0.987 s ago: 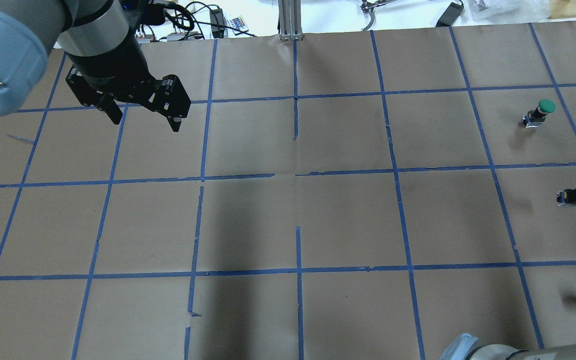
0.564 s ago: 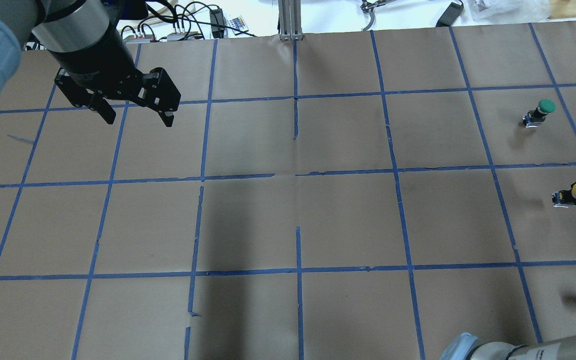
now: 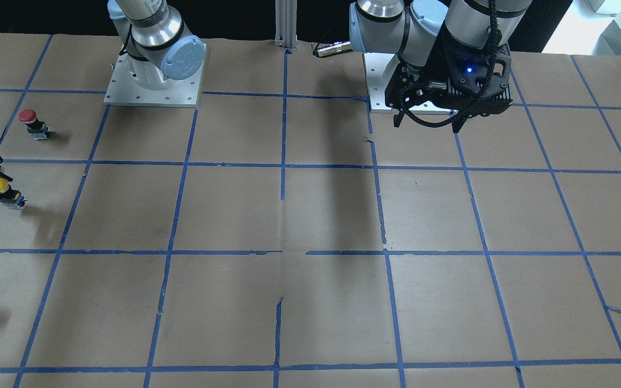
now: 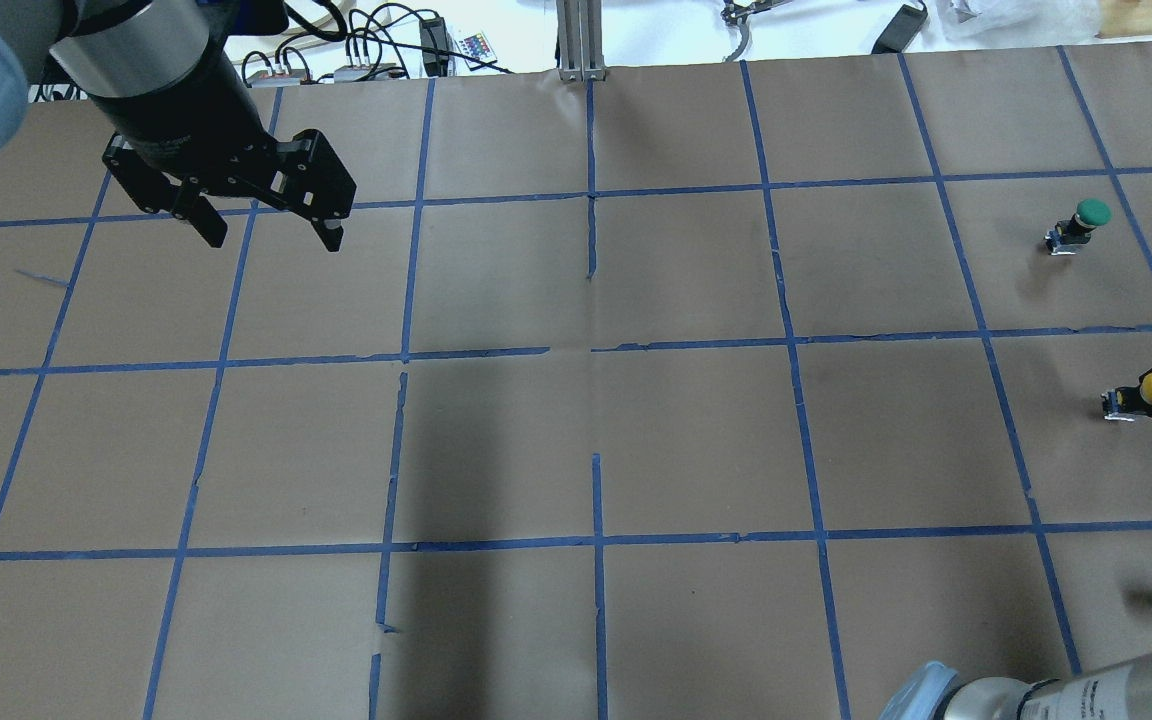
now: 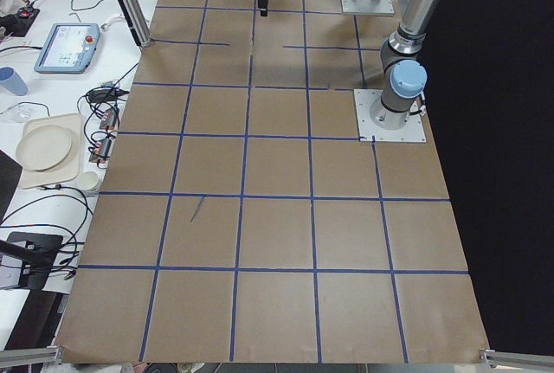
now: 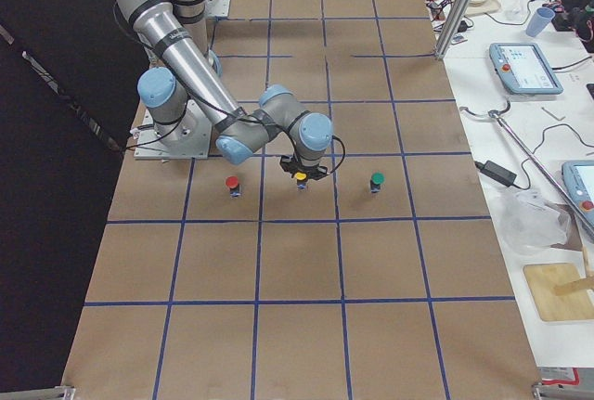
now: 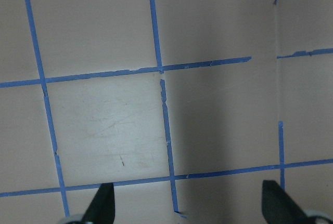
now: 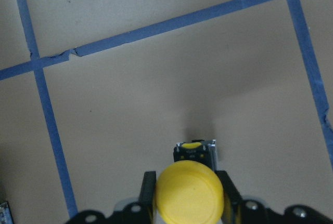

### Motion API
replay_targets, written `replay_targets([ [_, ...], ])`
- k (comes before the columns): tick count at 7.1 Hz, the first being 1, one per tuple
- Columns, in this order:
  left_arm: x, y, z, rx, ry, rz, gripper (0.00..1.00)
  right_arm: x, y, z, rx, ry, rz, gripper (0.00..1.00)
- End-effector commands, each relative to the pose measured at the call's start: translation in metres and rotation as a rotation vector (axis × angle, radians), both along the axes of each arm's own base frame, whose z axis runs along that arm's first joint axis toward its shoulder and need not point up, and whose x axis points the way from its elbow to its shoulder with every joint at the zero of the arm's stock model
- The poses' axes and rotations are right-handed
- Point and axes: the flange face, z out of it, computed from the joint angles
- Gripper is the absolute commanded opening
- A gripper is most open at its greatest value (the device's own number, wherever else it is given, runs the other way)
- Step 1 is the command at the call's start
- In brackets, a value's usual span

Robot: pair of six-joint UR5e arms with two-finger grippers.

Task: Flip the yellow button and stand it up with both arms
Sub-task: 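Set the button standing on the table and open the right gripper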

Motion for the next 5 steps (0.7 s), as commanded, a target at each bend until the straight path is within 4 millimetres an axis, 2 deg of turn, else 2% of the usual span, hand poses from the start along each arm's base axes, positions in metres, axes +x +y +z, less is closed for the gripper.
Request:
replay_targets([
  [1, 0.0, -0.001, 0.0, 0.004, -0.004, -0.004, 0.99, -0.001, 0.001, -0.004, 0.007, -0.004, -0.001, 0.22],
  [2, -0.002, 0.0, 0.001, -0.002, -0.002, -0.01, 0.99, -0.001, 0.001, -0.004, 0.007, -0.006, -0.002, 0.33],
  [3, -0.003, -0.001, 0.001, -0.003, -0.001, -0.011, 0.99, -0.001, 0.0, -0.008, 0.009, -0.014, -0.003, 0.68],
  [5, -0.003, -0.001, 0.002, -0.006, -0.001, -0.011, 0.99, -0.001, -0.001, -0.014, 0.015, -0.024, -0.011, 0.81],
])
